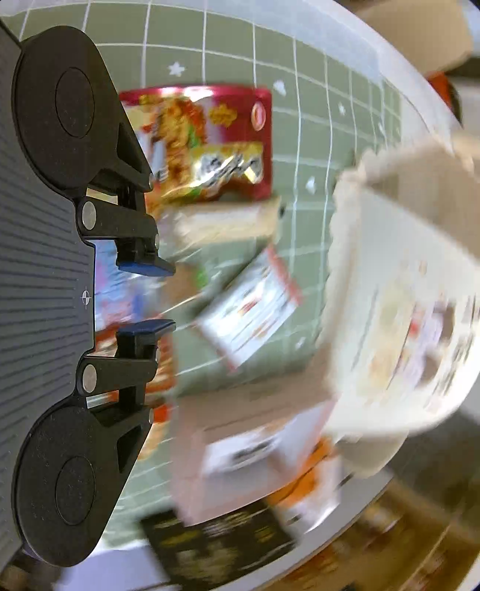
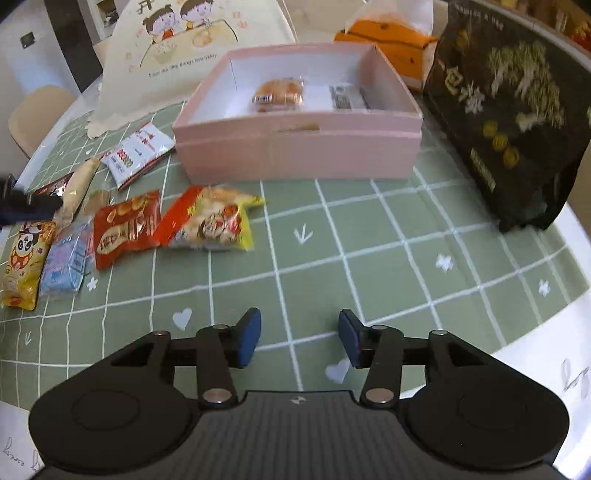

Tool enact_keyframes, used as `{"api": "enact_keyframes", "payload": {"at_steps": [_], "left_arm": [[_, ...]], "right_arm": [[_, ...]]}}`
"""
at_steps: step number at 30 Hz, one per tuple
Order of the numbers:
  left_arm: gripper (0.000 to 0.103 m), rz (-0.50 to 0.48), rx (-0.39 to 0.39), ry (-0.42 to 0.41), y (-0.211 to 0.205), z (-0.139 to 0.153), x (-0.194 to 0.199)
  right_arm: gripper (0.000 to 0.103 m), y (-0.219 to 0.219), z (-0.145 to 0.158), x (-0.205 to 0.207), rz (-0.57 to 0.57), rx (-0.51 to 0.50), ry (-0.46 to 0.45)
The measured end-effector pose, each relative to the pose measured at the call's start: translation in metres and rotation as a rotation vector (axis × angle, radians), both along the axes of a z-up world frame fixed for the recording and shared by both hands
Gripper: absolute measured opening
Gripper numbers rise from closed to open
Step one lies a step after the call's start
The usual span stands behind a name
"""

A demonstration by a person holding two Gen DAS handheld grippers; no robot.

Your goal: Organize snacks

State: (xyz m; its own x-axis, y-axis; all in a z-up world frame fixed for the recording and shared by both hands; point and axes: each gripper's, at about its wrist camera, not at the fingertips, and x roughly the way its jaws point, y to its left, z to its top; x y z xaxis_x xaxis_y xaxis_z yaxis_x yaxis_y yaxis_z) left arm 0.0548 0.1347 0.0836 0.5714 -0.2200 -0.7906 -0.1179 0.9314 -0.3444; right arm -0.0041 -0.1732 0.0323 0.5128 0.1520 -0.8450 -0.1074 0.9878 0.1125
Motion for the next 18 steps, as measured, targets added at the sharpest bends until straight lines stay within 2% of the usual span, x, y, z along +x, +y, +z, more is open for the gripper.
{"api": "enact_keyframes", "payload": {"at_steps": [2, 4, 7, 8, 11, 13, 14, 18], "left_arm": [[0.03, 0.03, 0.003, 0.036, 0.002, -0.005, 0.019], [0.03, 0.016, 0.019, 0.073, -0.006, -0.01, 0.033], [0.031, -0.022, 0.136, 0.114, -0.017, -0.021, 0.044], [0.035, -0.035, 0.171, 0.125, -0.023, -0.025, 0.045], [0.039, -0.061, 0.193, 0.098, -0.032, -0.03, 0.044], [0.04, -0.123, 0.155, 0.083, -0.038, -0.033, 0.043], [0.045, -0.157, 0.14, 0.078, -0.041, -0.035, 0.042], [0.047, -0.264, 0.253, 0.016, -0.059, -0.037, 0.029]], "right_arm": [[0.062, 0.005, -0.001, -0.002, 0.012, -0.012, 0.0], [0.065, 0.01, -0.003, -0.005, 0.03, -0.038, -0.003], [0.071, 0.016, -0.004, -0.01, 0.059, -0.087, -0.015], [0.075, 0.015, -0.005, -0.012, 0.058, -0.088, -0.016], [0.085, 0.009, -0.008, -0.013, 0.047, -0.074, -0.014], [0.087, 0.006, -0.009, -0.015, 0.045, -0.072, -0.021], [0.089, 0.006, -0.01, -0.016, 0.048, -0.074, -0.025], [0.094, 0.004, -0.011, -0.016, 0.041, -0.074, -0.033]]}}
